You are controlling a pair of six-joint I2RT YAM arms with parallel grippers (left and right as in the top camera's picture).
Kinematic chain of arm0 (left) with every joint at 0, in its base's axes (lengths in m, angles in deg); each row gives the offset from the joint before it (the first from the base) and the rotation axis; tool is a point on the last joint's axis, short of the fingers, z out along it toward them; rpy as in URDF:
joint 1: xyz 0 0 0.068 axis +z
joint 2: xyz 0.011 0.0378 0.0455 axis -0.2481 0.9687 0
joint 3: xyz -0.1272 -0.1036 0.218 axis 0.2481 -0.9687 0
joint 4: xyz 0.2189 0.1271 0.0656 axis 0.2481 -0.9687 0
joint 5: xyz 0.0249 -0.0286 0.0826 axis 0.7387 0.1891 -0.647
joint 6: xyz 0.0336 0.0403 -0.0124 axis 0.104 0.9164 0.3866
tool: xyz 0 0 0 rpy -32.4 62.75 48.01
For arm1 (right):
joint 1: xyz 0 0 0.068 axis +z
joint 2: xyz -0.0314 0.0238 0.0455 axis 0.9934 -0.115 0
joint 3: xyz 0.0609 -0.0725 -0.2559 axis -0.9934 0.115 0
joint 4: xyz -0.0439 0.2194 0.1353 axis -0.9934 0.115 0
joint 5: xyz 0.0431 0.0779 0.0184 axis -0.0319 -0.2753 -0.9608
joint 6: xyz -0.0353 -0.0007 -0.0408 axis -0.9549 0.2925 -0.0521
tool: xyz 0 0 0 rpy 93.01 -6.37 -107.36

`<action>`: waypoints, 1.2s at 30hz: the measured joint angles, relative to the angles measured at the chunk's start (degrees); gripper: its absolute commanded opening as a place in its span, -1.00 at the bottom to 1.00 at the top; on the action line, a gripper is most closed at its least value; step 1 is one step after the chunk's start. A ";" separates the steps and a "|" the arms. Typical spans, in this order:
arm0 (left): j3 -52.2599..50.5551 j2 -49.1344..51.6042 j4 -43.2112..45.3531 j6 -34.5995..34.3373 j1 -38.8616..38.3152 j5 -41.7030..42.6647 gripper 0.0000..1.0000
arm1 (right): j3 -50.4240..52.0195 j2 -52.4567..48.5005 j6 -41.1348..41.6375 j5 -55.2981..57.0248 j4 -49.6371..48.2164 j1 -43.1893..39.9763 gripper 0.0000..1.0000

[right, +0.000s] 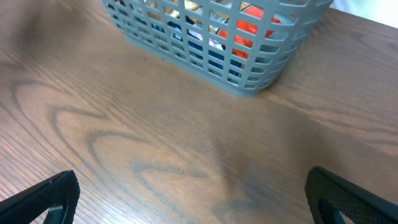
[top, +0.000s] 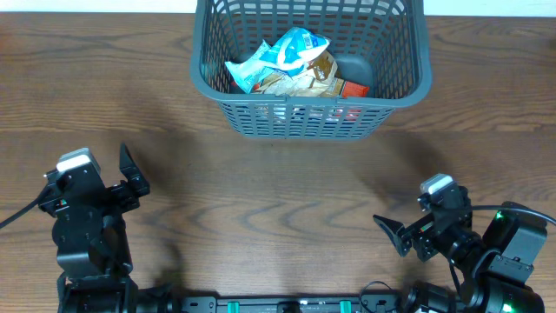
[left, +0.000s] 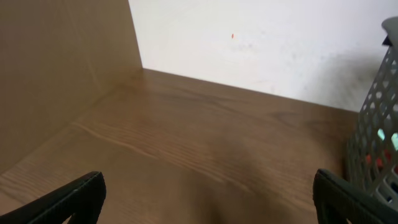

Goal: Pack container

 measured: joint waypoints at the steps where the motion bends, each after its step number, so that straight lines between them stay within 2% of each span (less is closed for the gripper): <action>1: 0.00 0.02 -0.15 0.02 0.00 0.02 0.97 | 0.00 0.00 -0.04 0.50 -0.04 0.26 0.98; 16: 0.00 0.00 -0.33 0.02 0.00 0.48 0.97 | 0.00 0.00 0.85 2.16 -2.01 3.41 0.99; 30: 0.00 0.00 0.13 0.02 0.00 0.83 0.97 | 0.00 0.07 13.44 7.39 -10.40 8.20 0.98; 36: 0.00 0.00 0.11 0.22 0.00 0.83 0.97 | 0.00 0.09 17.40 11.06 -11.19 11.26 0.99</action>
